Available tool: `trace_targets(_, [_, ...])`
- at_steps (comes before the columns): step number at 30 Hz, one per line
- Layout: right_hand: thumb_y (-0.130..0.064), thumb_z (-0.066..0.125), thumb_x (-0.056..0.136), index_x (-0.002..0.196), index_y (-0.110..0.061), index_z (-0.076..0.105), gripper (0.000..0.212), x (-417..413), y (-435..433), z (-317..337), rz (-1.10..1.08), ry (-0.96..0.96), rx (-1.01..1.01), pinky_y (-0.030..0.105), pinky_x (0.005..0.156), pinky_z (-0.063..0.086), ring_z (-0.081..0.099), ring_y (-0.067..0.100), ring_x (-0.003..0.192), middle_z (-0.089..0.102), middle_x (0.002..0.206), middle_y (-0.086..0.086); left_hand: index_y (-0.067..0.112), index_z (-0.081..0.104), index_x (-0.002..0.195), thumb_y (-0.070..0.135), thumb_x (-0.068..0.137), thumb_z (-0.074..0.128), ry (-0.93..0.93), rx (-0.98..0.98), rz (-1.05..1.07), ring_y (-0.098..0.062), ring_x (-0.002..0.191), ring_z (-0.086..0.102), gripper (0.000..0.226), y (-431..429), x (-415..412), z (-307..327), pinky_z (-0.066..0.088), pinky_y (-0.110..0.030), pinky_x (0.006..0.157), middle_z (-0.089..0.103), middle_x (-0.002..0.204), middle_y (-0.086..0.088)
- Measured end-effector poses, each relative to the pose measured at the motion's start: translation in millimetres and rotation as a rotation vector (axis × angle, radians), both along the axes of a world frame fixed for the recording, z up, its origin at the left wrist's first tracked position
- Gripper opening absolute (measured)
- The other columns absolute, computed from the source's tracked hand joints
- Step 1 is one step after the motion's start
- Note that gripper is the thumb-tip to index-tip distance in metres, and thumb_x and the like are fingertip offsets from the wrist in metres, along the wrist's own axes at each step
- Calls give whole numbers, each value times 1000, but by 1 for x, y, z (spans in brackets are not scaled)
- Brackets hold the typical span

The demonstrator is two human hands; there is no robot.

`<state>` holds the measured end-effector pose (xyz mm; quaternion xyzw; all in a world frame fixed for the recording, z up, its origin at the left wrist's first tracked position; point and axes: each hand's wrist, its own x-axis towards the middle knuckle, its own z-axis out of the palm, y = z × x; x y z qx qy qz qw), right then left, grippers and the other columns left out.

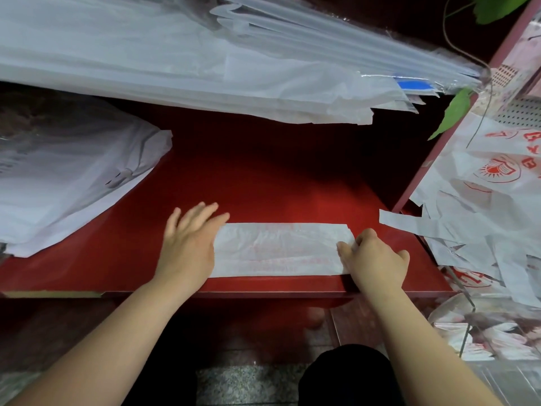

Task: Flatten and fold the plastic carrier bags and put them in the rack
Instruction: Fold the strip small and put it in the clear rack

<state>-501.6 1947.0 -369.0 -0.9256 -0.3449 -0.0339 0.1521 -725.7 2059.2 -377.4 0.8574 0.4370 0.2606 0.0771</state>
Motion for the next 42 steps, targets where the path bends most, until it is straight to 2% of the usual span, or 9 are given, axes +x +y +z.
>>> trace_targets(6, [-31,48,88,96,-8,44,25,0,1,-2,-10,-49,-3,33,86,29,49,24,63,50,63,0,27,5,147,55,77,-12,326,-111,-213,-4,140,-11,78,-20,19,4,-16,-23,106,-3,155,8])
trace_targets(12, [-28,54,82,110,-5,54,36,-4,4,-4,12,-110,175,41,90,31,53,33,103,59,107,13,24,-8,147,43,99,12,517,-242,-125,-12,141,-16,55,-18,26,0,-13,-34,112,-14,155,0])
trace_targets(15, [-27,44,76,102,-3,64,41,-25,15,-10,374,-289,322,55,87,44,59,42,104,61,115,22,24,-9,147,43,99,12,527,-256,-123,-12,141,-16,55,-18,28,0,-12,-34,112,-15,155,1])
trace_targets(20, [-54,13,87,138,-5,37,74,-65,25,-16,872,-52,7,32,109,3,22,30,139,24,150,16,23,-7,147,43,99,14,511,-267,-119,-11,141,-15,56,-19,28,1,-10,-33,113,-14,155,2])
trace_targets(24, [-50,4,79,147,-15,11,77,-48,21,-11,793,1,-212,23,111,-7,-2,14,143,1,156,2,23,-8,147,42,99,13,504,-271,-131,-11,141,-16,56,-18,28,0,-11,-33,113,-15,155,1])
trace_targets(30, [-52,5,82,147,-17,15,74,-6,2,-6,638,9,-249,24,112,-4,2,13,143,5,156,1,22,-8,147,43,99,14,475,-238,-148,-13,141,-17,56,-16,27,-1,-11,-33,113,-16,154,0])
trace_targets(33, [-39,34,92,138,-9,36,55,2,-9,-6,489,-8,-86,37,112,15,23,27,138,24,150,12,27,-3,147,57,93,14,389,-212,-122,-15,141,-19,65,-18,22,-1,-13,-32,112,-17,154,0])
trace_targets(36, [-15,67,74,102,0,63,32,-2,-18,-14,309,-211,140,47,79,45,60,42,89,62,103,21,29,9,147,74,65,6,271,-194,6,-16,142,-9,94,-22,6,0,-8,-32,113,-8,155,1])
trace_targets(42, [-23,52,89,113,-11,57,28,-2,-22,-9,227,-168,50,36,93,19,47,27,112,61,110,5,31,3,146,94,26,-20,319,-232,-139,-7,142,-1,138,-27,-24,0,-3,-23,111,2,154,9])
